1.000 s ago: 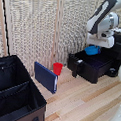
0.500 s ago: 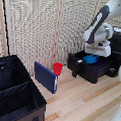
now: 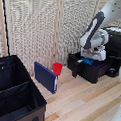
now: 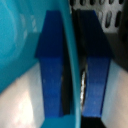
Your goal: Gently grip the air fryer handle with your gripper and kindly pull it open by sliding your gripper away from the base. Gradually bring your gripper in line with the blue bowl and gently capture it, without tightening your grip too much. Securely place the blue bowl inside the opened air fryer with a steady position. Liberate your robot's gripper, and withdraw your gripper from the proximity of the air fryer.
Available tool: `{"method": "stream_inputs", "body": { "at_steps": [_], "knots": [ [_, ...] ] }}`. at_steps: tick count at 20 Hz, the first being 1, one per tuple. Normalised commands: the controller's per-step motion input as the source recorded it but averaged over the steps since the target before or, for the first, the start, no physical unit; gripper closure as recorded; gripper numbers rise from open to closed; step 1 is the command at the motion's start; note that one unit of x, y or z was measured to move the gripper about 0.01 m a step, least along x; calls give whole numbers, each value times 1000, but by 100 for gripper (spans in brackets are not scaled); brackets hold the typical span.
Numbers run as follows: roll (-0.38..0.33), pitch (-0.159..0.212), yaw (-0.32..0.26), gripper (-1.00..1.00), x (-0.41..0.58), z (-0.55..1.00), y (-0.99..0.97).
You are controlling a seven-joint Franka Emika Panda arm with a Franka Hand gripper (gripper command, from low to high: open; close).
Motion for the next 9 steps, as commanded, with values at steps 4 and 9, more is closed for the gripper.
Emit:
{"method": "stream_inputs", "body": {
  "at_steps": [4, 9],
  "knots": [
    [-12, 55, -57, -100, 62, 935, -12],
    [0, 38, 60, -100, 158, 971, 0]
  ]
}}
